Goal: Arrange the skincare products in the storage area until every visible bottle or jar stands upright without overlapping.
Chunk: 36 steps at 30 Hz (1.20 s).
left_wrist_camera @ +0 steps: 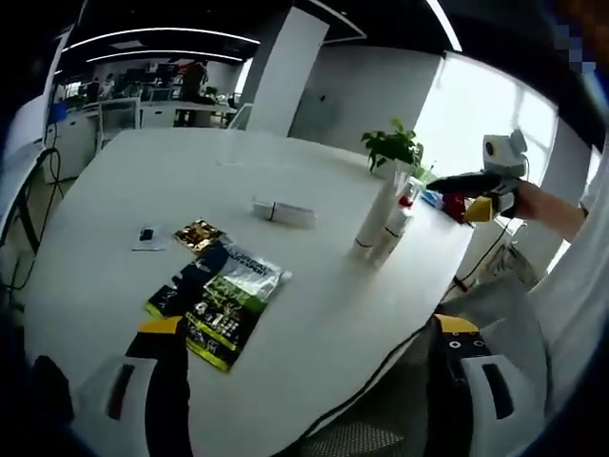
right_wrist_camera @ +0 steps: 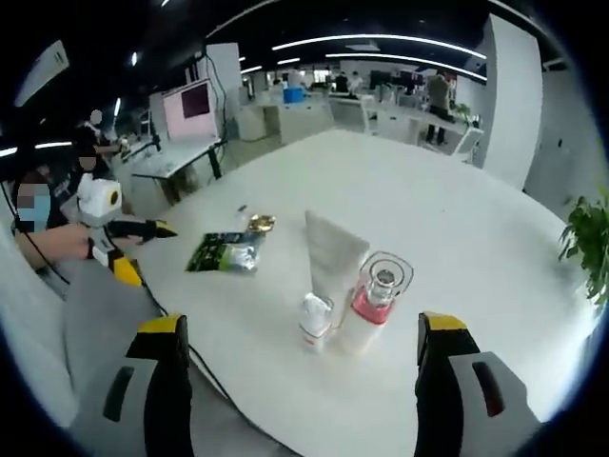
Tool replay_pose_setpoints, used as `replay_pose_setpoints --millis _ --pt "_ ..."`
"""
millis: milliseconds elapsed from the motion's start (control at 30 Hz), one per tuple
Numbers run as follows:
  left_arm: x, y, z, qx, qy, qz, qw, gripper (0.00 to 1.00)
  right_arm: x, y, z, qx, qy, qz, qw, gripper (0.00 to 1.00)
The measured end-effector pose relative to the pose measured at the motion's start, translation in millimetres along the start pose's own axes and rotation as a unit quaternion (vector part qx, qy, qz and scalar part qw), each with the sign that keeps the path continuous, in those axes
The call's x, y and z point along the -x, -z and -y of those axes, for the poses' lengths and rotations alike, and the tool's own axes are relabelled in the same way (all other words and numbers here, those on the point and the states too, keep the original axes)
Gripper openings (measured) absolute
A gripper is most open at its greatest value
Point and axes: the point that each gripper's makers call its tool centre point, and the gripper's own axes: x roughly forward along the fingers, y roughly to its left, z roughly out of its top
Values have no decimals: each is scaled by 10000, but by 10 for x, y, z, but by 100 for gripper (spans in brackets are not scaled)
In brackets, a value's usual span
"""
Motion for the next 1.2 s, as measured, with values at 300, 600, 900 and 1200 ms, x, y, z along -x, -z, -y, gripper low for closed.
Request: replay_pose_setpoints --millis 300,600,900,1200 --pt "-277 -450 -129 -445 115 -42 9989 98 -45 238 -5 -391 -26 -74 9992 99" --pt "-550 -648 -171 -991 348 -416 9936 96 -124 433 -10 -730 -55 -94 9973 99" --pt "-821 -794 -156 -1634 577 -872 9810 94 -228 633 -91 -996 -77 -107 9949 99" --pt "-1228 -948 -252 -2395 741 -1311 9591 86 -276 800 -183 -1164 -166 -186 9929 98"
